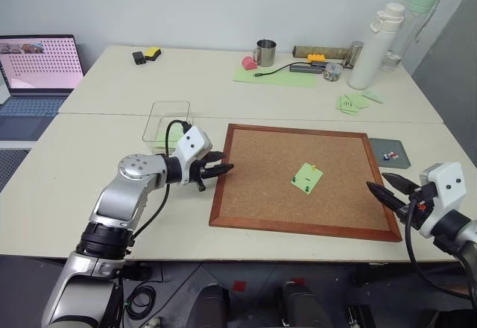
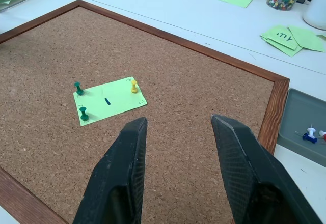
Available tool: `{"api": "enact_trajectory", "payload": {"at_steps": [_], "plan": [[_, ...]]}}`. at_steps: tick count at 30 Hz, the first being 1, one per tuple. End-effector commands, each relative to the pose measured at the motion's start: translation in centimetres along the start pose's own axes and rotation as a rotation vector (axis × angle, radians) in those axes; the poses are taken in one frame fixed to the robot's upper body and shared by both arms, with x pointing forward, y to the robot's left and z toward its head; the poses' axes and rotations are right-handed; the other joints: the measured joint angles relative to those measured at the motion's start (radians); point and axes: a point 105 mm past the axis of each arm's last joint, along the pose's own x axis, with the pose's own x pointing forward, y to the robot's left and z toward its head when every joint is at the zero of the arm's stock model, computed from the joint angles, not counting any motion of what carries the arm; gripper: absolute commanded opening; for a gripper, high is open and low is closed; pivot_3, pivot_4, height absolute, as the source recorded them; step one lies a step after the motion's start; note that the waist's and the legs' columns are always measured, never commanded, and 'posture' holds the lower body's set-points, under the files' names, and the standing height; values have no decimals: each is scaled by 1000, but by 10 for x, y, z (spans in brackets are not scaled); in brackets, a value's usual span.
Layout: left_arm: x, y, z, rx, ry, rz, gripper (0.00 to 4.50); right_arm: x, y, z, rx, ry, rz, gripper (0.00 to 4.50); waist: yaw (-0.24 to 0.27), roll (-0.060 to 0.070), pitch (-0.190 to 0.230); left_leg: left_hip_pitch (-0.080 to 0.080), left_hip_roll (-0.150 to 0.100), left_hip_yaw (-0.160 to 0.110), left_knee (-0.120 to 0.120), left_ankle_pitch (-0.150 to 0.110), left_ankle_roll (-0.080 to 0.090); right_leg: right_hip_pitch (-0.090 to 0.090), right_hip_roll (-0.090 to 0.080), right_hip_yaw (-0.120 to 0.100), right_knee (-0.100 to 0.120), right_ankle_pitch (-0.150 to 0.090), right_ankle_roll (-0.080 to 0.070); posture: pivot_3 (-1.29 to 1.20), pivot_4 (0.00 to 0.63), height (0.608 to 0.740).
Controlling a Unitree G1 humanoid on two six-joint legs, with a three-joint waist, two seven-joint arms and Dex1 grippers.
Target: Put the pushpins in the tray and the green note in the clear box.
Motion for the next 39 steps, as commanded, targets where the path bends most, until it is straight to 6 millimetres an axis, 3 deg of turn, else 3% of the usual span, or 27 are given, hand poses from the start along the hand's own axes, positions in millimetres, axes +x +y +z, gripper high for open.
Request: {"api": "enact_trajectory", "payload": {"at_steps": [1, 21, 30, 34, 39], "plan": [[-6, 3, 16, 23, -42, 2, 1656, -3, -1, 15, -39, -43, 1, 2057, 0, 0, 0, 0, 0, 0, 0, 0, 0, 0, 0, 0, 0, 0, 0, 0, 150, 740], [-9, 2, 22, -44, -65, -22, 1656, -3, -2, 12, -36, -23, -4, 2057, 0, 0, 0, 0, 0, 0, 0, 0, 0, 0, 0, 0, 0, 0, 0, 0, 150, 740], [-7, -4, 32, -58, -114, -50, 1656, 6, 2, 12, -29, -22, 27, 2057, -1, 0, 0, 0, 0, 0, 0, 0, 0, 0, 0, 0, 0, 0, 0, 0, 150, 740], [-4, -11, 42, -62, -159, -77, 1184, 18, 11, 11, -29, -29, 63, 2057, -1, 0, 0, 0, 0, 0, 0, 0, 0, 0, 0, 0, 0, 0, 0, 0, 150, 740], [6, -26, 47, -62, -185, -116, 160, 40, 20, 11, -9, -61, 82, 2057, -2, 0, 0, 0, 0, 0, 0, 0, 0, 0, 0, 0, 0, 0, 0, 0, 150, 740]]}}
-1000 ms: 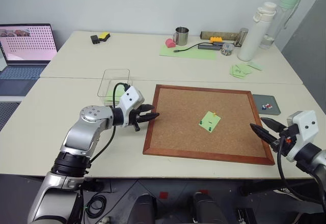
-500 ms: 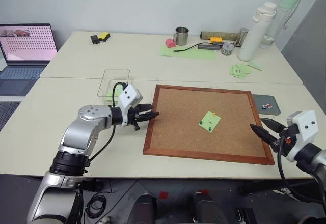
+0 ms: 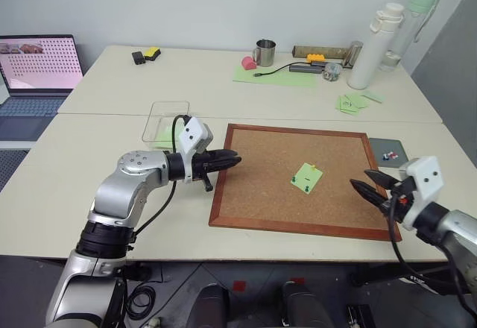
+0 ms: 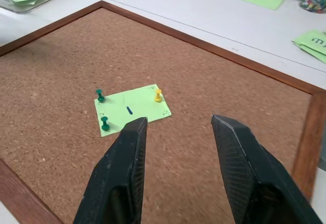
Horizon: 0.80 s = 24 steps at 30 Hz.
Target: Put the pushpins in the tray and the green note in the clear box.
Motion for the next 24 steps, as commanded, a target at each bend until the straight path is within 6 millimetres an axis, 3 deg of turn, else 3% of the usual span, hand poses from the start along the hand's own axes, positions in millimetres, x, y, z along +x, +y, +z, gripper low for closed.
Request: {"api": "enact_trajectory", "payload": {"at_steps": [1, 6, 14, 17, 24], "plan": [[9, -15, 14, 32, -53, -44, 27, 18, 3, 6, -13, -48, -3, 2057, 0, 0, 0, 0, 0, 0, 0, 0, 0, 0, 0, 0, 0, 0, 0, 0, 150, 740], [28, -28, 2, 59, -38, -67, 9, 42, 14, -1, 4, -48, 28, 2057, 1, 0, 0, 0, 0, 0, 0, 0, 0, 0, 0, 0, 0, 0, 0, 0, 150, 740], [55, -43, -45, 77, 90, -78, 9, 76, 3, -11, 25, -32, -30, 2057, 0, 0, 0, 0, 0, 1, 0, 0, 0, -1, 1, 1, 0, 0, 0, 0, 150, 740], [59, -47, -62, 70, 139, -83, 9, 86, 10, -14, 52, -38, 2, 2057, 0, 0, 0, 0, 0, 1, 0, 0, 0, -1, 1, 1, 1, 0, 0, 0, 150, 740], [59, -53, -68, 58, 151, -101, 9, 102, 10, -22, 94, -30, -3, 2057, 1, 1, -1, 0, 0, 1, 0, 0, 0, -1, 1, 1, 1, 0, 0, 0, 150, 740]]}}
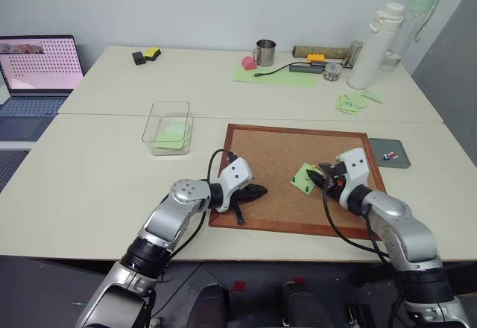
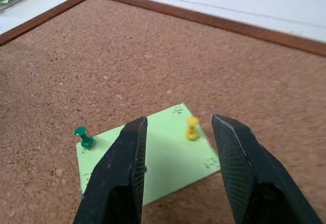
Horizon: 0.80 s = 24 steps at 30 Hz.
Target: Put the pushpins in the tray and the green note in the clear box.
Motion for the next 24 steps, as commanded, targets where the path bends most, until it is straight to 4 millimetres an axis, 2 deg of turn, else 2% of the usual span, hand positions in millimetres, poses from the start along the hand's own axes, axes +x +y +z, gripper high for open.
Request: {"api": "enact_trajectory", "payload": {"at_steps": [1, 7, 17, 21, 24], "plan": [[2, -6, -4, -9, 12, -17, 9, 6, -8, 12, -25, -45, -20, 2057, 0, 0, 0, 0, 0, 0, 0, 0, 0, 0, 0, 0, 0, 0, 0, 0, 150, 740], [0, -7, -3, -17, 12, -19, 9, 16, -12, 7, 2, -43, -24, 2057, -1, 1, 0, 0, 0, 0, 0, 0, 0, 0, 0, 0, 0, 0, 0, 0, 150, 740], [-2, -3, -3, -18, 27, -8, 0, 20, -17, 10, 44, -76, -30, 157, -2, 1, -1, 0, 0, 0, 0, 0, 0, 0, 0, 0, 0, 0, 0, 0, 150, 740], [-4, -1, -4, -19, 38, -7, 0, 19, -16, 11, 48, -82, -22, 53, -2, 1, -1, 0, 0, 0, 0, 0, 0, 0, 0, 0, 0, 0, 0, 0, 150, 740], [-3, -1, -7, -32, 56, -2, 0, 16, -12, 22, 58, -132, -1, 53, -2, 1, -1, 0, 0, 0, 0, 0, 0, 0, 0, 0, 0, 0, 0, 0, 150, 740]]}}
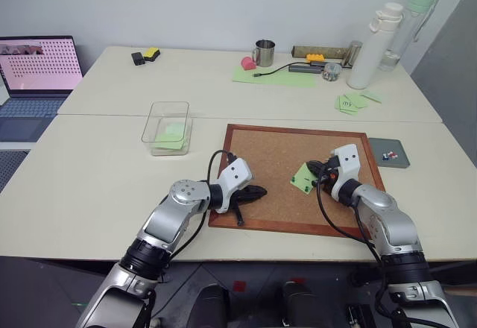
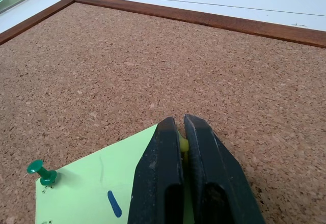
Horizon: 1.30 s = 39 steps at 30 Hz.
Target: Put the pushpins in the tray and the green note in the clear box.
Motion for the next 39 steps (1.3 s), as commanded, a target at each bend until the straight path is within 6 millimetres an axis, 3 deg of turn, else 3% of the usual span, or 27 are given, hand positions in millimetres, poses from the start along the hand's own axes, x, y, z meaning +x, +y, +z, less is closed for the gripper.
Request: {"api": "enact_trajectory", "payload": {"at_steps": [1, 8, 21, 29, 34, 39], "plan": [[0, 1, -8, -12, 50, 3, 0, -7, 2, 27, 16, -114, 27, 53, 0, 0, 0, 0, 0, 0, 0, 0, 0, 0, 0, 0, 0, 0, 0, 0, 150, 740], [-1, 3, -18, -2, 97, 14, 0, -18, 15, 43, 10, -159, 93, 53, 0, 1, -1, 0, 0, 0, 0, 0, 0, 0, 0, 0, 0, 0, 0, 0, 150, 740], [0, 9, -36, 20, 204, 102, 0, -38, -1, 57, -45, -181, 11, 53, 0, 7, -10, 2, 0, 0, 1, 0, 0, 1, 0, 1, 0, 0, 0, 0, 150, 740], [2, 0, -27, -29, 136, 89, 0, -77, -103, 57, -75, -105, -394, 53, 0, 10, -14, 2, -1, 1, 0, 0, 0, 1, 0, 2, 0, 0, 0, 0, 150, 740], [0, -2, -27, -40, 134, 88, 0, -76, -143, 51, 58, -74, -429, 53, -3, 12, -16, 3, -1, 2, 0, 0, 0, 1, 1, 3, -1, 0, 0, 0, 150, 740], [-5, -3, -26, -45, 137, 98, 0, -65, -166, 50, 104, -55, -444, 53, -5, 13, -16, 4, -1, 3, -1, 0, 0, 1, 1, 5, -1, 0, 0, 0, 150, 740]]}}
